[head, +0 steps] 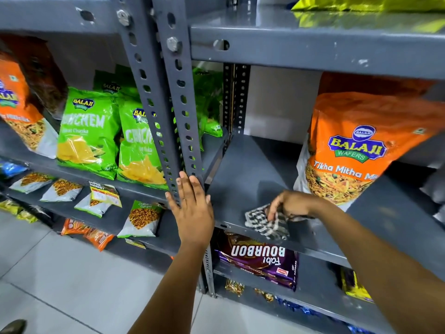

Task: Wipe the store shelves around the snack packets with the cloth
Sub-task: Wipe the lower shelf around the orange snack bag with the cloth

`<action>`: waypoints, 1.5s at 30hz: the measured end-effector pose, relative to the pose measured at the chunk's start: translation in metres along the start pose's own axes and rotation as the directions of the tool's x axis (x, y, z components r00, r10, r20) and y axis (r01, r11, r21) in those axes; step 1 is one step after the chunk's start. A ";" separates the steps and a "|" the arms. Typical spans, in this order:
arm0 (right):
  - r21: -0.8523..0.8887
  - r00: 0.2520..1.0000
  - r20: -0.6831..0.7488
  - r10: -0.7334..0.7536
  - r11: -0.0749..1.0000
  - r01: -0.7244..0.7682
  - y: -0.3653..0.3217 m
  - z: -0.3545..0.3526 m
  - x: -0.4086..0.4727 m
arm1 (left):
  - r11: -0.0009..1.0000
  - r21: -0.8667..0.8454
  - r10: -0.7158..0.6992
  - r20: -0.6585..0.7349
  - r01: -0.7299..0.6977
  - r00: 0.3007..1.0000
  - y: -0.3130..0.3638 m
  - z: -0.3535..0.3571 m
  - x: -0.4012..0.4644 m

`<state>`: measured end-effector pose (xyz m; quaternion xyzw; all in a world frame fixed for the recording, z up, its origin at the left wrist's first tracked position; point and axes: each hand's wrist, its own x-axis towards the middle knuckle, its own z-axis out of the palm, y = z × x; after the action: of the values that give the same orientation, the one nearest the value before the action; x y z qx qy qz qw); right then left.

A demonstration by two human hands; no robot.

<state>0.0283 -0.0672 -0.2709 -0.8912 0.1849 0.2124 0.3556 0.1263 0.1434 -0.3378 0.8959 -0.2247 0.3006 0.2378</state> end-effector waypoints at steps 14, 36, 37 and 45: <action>-0.097 0.978 -0.208 -0.027 0.995 0.007 0.017 0.033 -0.008 | 1.000 -0.002 -0.012 0.151 0.013 0.989 0.000 -0.008 0.003; -0.199 0.729 -0.634 0.258 0.857 -0.476 0.038 0.106 -0.077 | 0.999 -0.045 0.009 0.211 0.001 0.978 0.003 -0.018 0.000; -0.101 0.680 -0.659 0.322 0.858 -0.504 0.042 0.101 -0.081 | 0.999 -0.034 0.015 0.212 -0.008 0.977 0.003 -0.019 0.000; -0.333 0.851 -0.525 0.000 0.920 -0.206 -0.036 0.123 -0.038 | 1.000 -0.012 -0.021 0.223 0.024 0.975 0.005 -0.019 -0.001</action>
<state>-0.0169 0.0519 -0.3120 -0.9551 0.2772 0.0172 0.1032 0.1147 0.1504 -0.3240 0.9246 -0.2420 0.1937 0.2213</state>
